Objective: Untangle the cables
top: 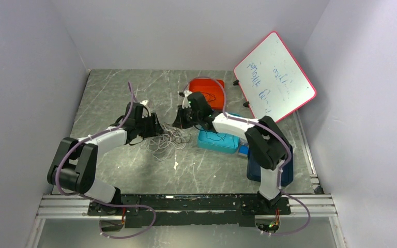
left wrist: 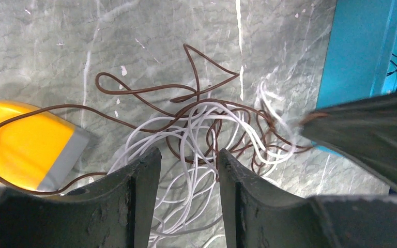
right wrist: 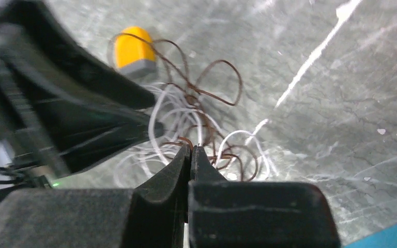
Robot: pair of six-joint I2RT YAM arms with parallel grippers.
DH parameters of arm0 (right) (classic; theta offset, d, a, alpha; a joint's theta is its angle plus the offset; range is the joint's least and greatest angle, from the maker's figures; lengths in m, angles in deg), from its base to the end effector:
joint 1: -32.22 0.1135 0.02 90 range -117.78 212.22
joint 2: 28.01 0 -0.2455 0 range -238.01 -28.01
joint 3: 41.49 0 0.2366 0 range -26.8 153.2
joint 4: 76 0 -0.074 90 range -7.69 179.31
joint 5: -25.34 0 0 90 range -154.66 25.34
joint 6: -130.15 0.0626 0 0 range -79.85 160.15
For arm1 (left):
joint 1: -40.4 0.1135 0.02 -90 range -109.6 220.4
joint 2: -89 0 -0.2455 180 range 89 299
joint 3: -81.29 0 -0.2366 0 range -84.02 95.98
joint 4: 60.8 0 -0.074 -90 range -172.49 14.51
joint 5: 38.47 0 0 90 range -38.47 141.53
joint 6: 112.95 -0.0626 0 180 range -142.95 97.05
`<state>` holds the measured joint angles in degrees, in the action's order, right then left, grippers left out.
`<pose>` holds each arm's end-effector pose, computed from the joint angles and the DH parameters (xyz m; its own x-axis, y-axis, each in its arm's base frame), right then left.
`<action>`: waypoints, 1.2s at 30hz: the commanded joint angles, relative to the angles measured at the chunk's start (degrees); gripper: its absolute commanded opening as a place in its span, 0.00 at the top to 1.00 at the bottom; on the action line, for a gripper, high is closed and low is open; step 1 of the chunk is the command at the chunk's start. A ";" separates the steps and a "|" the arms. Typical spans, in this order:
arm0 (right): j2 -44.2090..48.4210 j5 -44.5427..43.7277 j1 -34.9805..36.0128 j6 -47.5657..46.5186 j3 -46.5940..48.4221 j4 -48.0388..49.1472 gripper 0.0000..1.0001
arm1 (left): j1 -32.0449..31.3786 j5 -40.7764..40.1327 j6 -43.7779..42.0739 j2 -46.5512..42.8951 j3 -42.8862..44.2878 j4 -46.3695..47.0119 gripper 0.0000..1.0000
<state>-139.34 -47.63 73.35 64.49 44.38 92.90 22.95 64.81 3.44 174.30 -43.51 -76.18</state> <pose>0.3122 0.2969 0.1607 -0.7410 -0.1239 -0.6599 -0.5495 0.6767 0.4900 0.2811 -0.1034 0.1433 -0.8073 -0.1997 -0.5553 0.0967 0.8835 -0.4584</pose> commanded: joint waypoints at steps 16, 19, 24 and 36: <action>19.26 0.37 -3.48 -2.32 6.59 -0.42 1.00 | -0.19 0.11 -0.34 2.32 0.45 2.94 0.74; 21.00 -0.13 -3.84 -2.50 7.07 -0.27 1.00 | -0.26 0.09 -0.42 2.33 0.48 2.88 0.84; 24.35 -1.24 -4.68 -2.71 7.72 0.22 1.00 | -0.16 -0.16 -0.42 2.15 0.25 2.94 0.93; 32.46 -7.42 -7.46 -4.42 6.56 2.31 1.00 | -0.29 -0.30 -0.42 1.69 0.14 2.77 0.93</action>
<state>-110.12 -51.71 67.01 61.52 50.46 92.71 22.93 64.79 3.40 176.29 -43.51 -75.22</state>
